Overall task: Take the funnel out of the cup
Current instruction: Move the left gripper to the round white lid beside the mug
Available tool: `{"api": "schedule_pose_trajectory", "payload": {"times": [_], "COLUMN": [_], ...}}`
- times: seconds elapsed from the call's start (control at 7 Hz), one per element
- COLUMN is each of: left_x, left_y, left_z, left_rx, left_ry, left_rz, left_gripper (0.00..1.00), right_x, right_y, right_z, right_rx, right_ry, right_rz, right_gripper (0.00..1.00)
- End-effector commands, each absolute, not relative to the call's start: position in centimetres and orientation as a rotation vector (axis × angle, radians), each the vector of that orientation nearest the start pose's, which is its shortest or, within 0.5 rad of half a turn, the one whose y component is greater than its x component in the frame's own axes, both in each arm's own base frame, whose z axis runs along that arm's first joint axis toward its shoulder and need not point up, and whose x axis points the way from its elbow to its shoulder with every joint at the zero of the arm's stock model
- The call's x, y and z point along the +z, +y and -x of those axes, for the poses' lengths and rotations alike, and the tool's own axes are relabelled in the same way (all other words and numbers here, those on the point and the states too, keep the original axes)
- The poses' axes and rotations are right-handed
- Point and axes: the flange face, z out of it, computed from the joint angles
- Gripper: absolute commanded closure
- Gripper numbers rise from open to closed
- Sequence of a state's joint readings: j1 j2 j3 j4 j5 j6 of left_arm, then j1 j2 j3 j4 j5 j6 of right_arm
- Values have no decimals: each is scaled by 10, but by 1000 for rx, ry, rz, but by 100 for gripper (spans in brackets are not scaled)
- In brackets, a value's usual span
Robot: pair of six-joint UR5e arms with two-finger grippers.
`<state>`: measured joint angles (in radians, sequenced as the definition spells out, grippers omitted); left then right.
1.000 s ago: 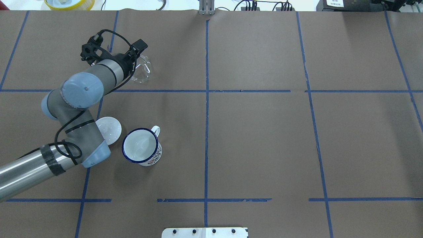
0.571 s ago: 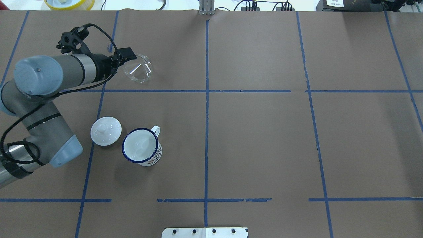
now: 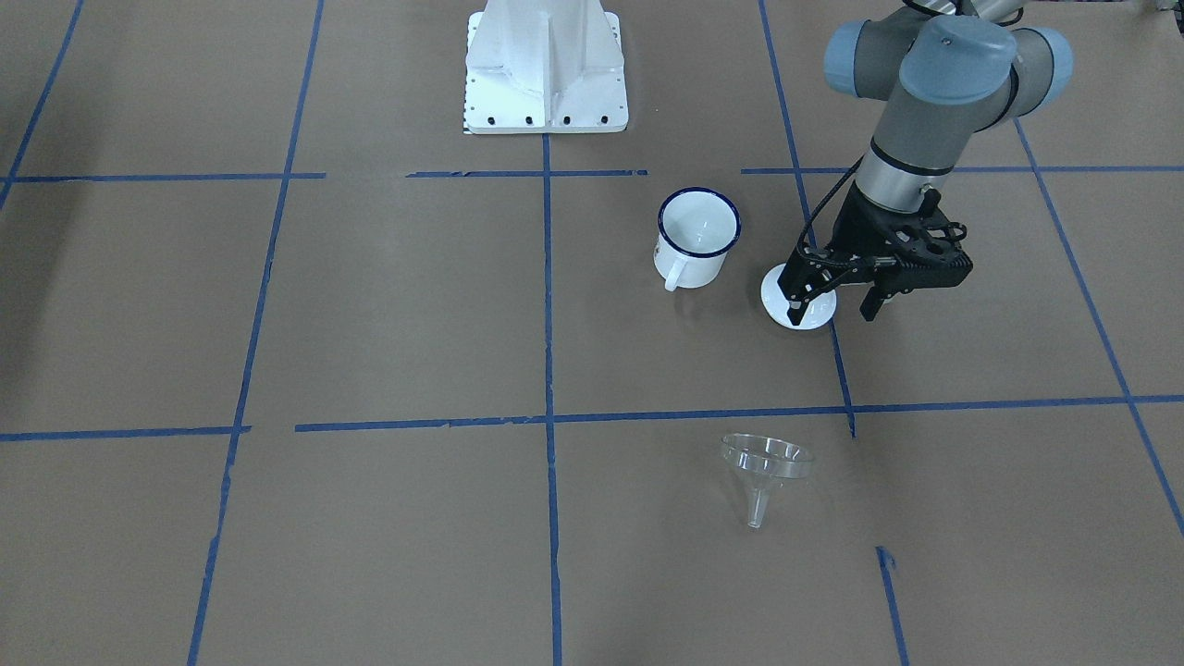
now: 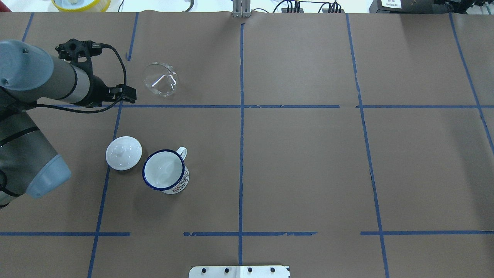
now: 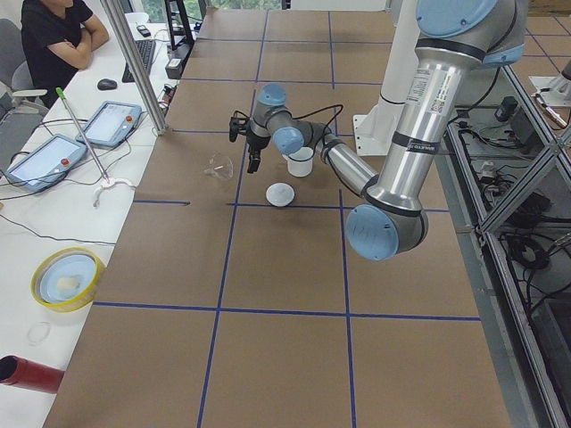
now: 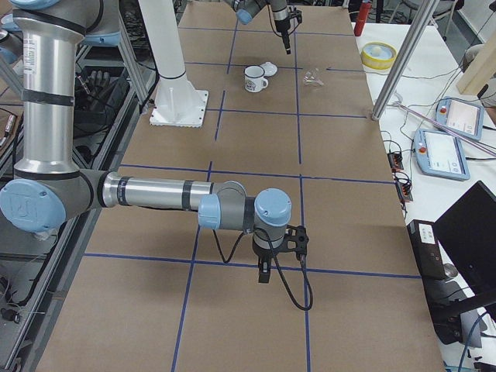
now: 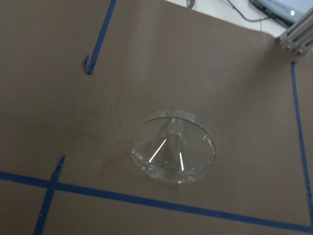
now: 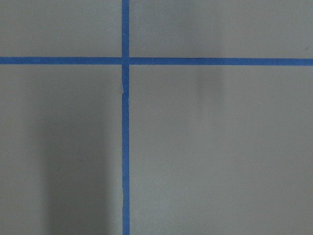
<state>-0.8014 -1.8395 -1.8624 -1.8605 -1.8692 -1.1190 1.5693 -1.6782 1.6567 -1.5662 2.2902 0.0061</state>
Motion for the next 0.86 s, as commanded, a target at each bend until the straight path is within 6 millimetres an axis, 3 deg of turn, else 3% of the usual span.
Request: {"api": "schedule_pose_trajectory", "payload": {"times": [0.0,0.14,0.29,0.43,0.71], "left_x": [408,416,425,426,421], "left_y": [-446,-424,-412,-406,-405], "left_z": [-339,-360,-379,-385,-384], "left_rx": [-181,-186,-167,-173,-171], "left_ry": [883,897,874,876,882], "left_rz": [-238,-212,-213,-198,-198], "left_gripper": [0,1,6,14,44], "right_x": [670,670,670,670,670], "right_y": [-445,-445,-445,-445,-445], "right_z": [-67,-67,-67,-67,-67], "right_rx": [10,10,10,10,10], "right_ry": [-719,-719,-719,-719,-719], "right_rz": [19,19,19,19,19], "right_gripper": [0,0,0,0,0]}}
